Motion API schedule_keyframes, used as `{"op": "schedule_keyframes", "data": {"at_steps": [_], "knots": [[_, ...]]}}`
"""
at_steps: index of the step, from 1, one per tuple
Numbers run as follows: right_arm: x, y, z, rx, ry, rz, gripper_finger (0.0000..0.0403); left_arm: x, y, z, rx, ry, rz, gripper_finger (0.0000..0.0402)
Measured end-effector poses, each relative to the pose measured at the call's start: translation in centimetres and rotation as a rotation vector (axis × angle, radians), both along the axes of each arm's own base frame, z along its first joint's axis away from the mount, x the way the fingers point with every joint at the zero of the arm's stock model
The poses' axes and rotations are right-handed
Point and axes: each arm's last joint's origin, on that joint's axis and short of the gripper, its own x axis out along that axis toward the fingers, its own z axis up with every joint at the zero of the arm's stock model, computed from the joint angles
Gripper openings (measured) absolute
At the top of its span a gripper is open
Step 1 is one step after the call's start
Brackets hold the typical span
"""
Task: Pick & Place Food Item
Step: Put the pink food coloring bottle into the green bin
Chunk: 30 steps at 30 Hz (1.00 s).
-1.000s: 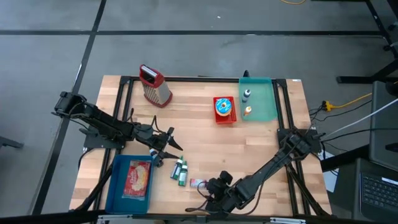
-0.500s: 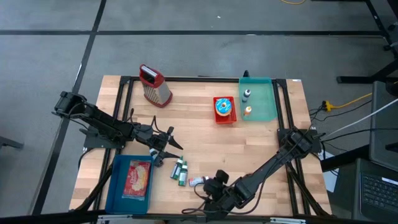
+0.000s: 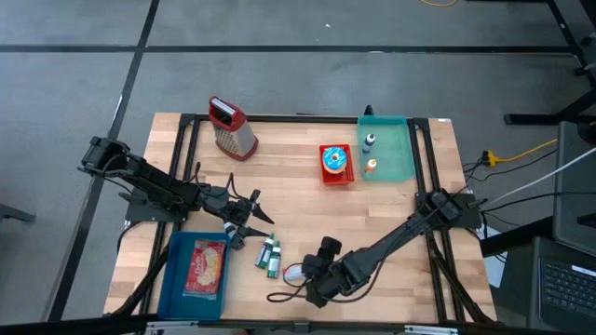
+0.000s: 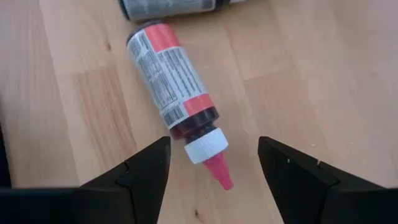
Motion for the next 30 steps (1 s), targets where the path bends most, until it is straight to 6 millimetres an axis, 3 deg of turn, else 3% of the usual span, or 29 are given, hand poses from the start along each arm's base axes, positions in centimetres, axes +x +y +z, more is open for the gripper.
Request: {"op": "schedule_keyframes", "data": {"at_steps": [7,21,30], "knots": [[0.8,-0.3,0.1,0.067,0.019,0.092,0.0247,0.0,0.0,0.0,0.0,0.0,0.0,0.0184],[1.4,-0.3,-3.5,0.049,0.112,0.125,0.0244,0.0,0.0,0.0,0.007,0.002,-0.002,0.0184],[1.9,-0.9,-3.7,0.037,0.107,0.13,0.0149,0.0,0.0,-0.1,0.009,0.006,-0.001,0.0184]]}}
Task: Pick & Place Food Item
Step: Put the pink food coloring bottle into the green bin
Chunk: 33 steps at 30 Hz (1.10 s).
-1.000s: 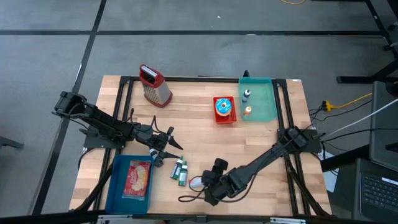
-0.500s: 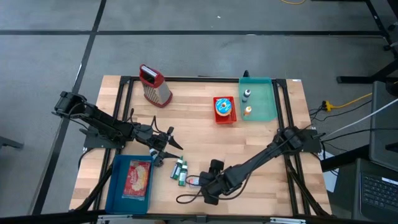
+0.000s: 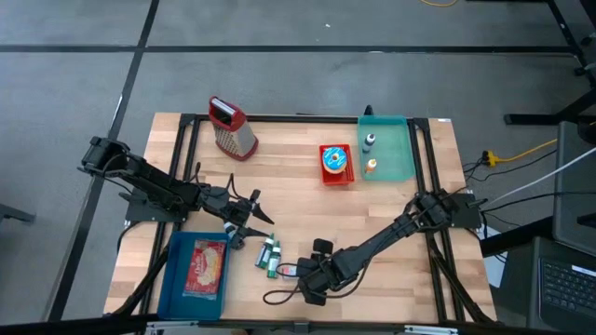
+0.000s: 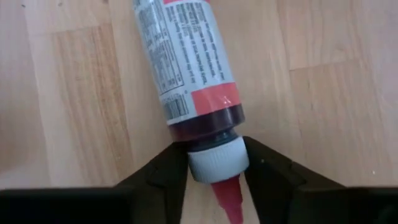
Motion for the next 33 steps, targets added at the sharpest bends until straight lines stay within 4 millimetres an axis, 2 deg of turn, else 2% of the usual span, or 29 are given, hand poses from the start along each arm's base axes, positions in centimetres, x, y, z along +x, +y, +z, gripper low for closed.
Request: {"op": "schedule_keyframes", "data": {"at_steps": [3,9,13,17,21,25,28,31,33], "knots": [[0.1,-0.2,0.0,-0.004,0.0,0.003,0.012,0.0,0.0,0.0,0.008,-0.002,-0.002,0.0184],[0.2,-0.5,0.0,-0.009,-0.003,-0.039,0.012,0.0,0.0,0.0,0.008,-0.002,-0.001,0.0184],[0.0,-0.9,1.1,-0.034,-0.015,-0.083,0.0119,0.0,0.0,0.0,0.007,-0.002,-0.001,0.0184],[0.1,-1.1,5.6,-0.103,-0.086,-0.127,0.0119,0.0,0.0,0.0,0.008,-0.003,0.001,0.0184],[-0.2,-1.8,10.6,-0.256,-0.151,-0.196,0.0119,0.0,0.0,0.0,0.008,-0.003,0.001,0.0184],[-1.2,-3.7,15.9,-0.381,-0.159,-0.337,0.0119,0.0,0.0,0.0,0.008,-0.003,0.001,0.0184],[-1.9,-5.7,17.9,-0.424,-0.099,-0.434,0.0119,0.0,0.0,0.0,0.008,-0.003,0.001,0.0184],[-1.7,-8.0,19.2,-0.372,-0.062,-0.43,0.0119,0.0,0.0,0.0,0.007,-0.006,0.001,0.0184],[-1.3,-10.3,20.1,-0.316,-0.044,-0.48,0.0119,0.0,0.0,0.1,0.006,-0.01,0.001,0.0184]]}}
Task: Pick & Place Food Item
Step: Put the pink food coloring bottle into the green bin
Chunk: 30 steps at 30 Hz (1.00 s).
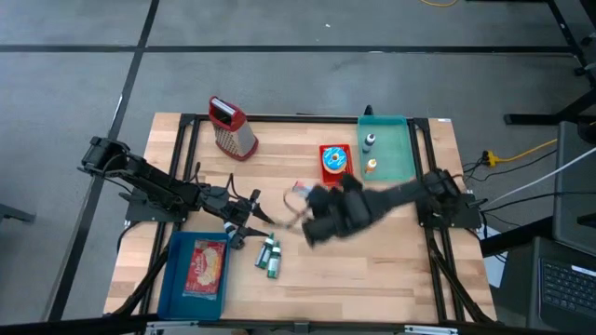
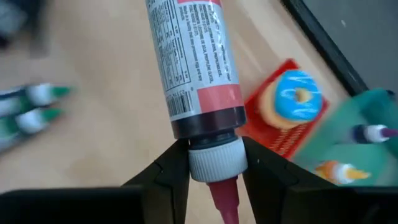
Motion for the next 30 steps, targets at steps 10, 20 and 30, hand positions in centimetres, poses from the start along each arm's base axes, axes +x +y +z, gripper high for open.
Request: {"op": "schedule_keyframes", "data": {"at_steps": [10,20,30], "knots": [[0.9,-9.3,1.2,0.039,0.081,-0.085,0.0119,0.0,0.0,0.0,0.008,-0.003,-0.009,0.0184],[0.2,-17.5,2.0,0.024,0.091,-0.247,0.0119,0.0,-0.1,0.0,0.001,0.001,-0.01,0.0184],[-1.2,-23.5,2.2,0.018,0.112,-0.37,0.0119,0.0,-0.1,-0.1,0.002,0.01,-0.01,0.0184]]}}
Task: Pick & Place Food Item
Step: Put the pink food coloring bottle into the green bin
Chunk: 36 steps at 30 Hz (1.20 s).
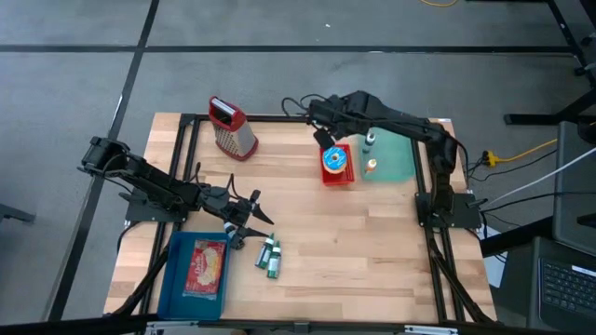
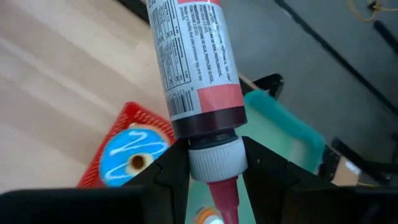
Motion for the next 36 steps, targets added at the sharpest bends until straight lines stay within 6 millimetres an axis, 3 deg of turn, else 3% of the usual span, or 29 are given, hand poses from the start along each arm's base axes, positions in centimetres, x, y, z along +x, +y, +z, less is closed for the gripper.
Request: {"op": "schedule_keyframes", "data": {"at_steps": [5,9,12,15,18,21,27,31,36], "knots": [[-1.7,-2.4,0.3,-0.017,0.008,-0.069,0.0119,0.0,0.0,-0.1,-0.007,0.014,0.003,0.0184],[-5.9,-3.4,-1.1,0.01,0.075,-0.183,0.0119,0.0,0.0,-0.1,-0.008,0.016,0.003,0.0184],[-10.3,-2.1,-2.5,-0.003,0.122,-0.282,0.0119,0.0,0.0,-0.1,-0.007,0.015,0.002,0.0184],[-14.4,0.4,-3.3,-0.018,0.052,-0.354,0.0119,0.0,0.1,-0.1,0.014,0.008,-0.001,0.0184],[-16.9,2.6,-4.4,0.022,-0.126,-0.37,0.0119,0.1,0.4,0.0,0.035,-0.006,0.01,0.0184],[-19.0,3.9,-7.0,0.133,-0.192,-0.4,0.0119,0.2,1.1,0.0,0.041,-0.009,0.019,0.0184],[-20.5,4.4,-10.8,0.247,-0.134,-0.449,0.0119,0.3,2.1,0.0,0.012,-0.004,-0.019,0.0184],[-20.7,3.8,-11.1,0.351,-0.1,-0.439,0.0119,0.3,2.2,-0.1,0.012,0.009,-0.014,0.0184],[-21.4,2.9,-10.1,0.411,-0.045,-0.478,0.0119,0.3,2.2,-0.2,0.012,0.01,-0.016,0.0184]]}}
